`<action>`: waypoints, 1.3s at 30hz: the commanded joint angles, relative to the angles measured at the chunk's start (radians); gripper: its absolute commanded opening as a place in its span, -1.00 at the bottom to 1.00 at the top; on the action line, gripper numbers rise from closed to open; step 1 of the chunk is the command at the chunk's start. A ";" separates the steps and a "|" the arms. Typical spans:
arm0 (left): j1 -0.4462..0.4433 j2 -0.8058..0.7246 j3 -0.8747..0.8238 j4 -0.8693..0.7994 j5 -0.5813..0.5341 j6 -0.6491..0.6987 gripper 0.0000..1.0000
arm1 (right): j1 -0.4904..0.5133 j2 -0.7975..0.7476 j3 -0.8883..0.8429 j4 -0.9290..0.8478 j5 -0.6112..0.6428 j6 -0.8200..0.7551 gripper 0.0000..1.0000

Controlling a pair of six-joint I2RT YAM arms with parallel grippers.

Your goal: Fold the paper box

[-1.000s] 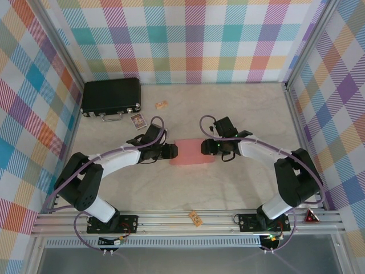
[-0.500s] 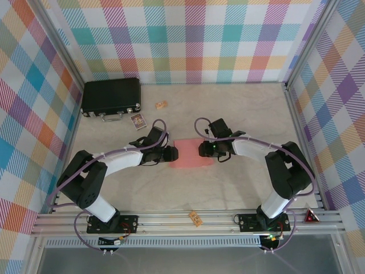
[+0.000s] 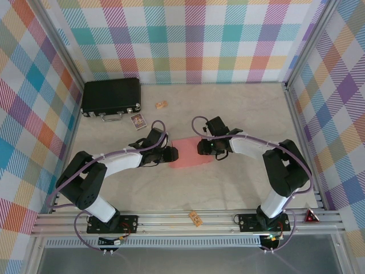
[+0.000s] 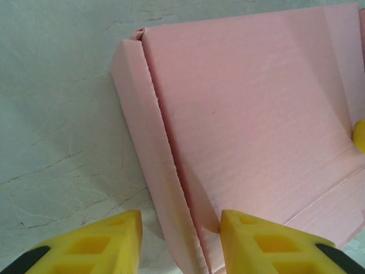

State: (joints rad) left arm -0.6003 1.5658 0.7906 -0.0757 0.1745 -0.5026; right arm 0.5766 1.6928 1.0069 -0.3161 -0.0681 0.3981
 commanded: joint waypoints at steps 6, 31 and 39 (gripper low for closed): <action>-0.012 -0.032 -0.027 0.004 0.026 -0.025 -0.19 | 0.008 0.063 0.054 -0.067 0.027 -0.050 -0.20; -0.012 -0.047 -0.039 0.022 0.077 -0.041 -0.19 | 0.018 0.165 0.193 -0.127 0.016 -0.113 -0.25; -0.013 -0.067 -0.044 0.027 0.080 -0.043 -0.15 | 0.019 0.174 0.222 -0.142 0.036 -0.133 -0.25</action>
State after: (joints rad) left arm -0.6022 1.5337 0.7559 -0.0677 0.2310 -0.5354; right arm 0.5854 1.8355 1.2091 -0.4076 -0.0597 0.2947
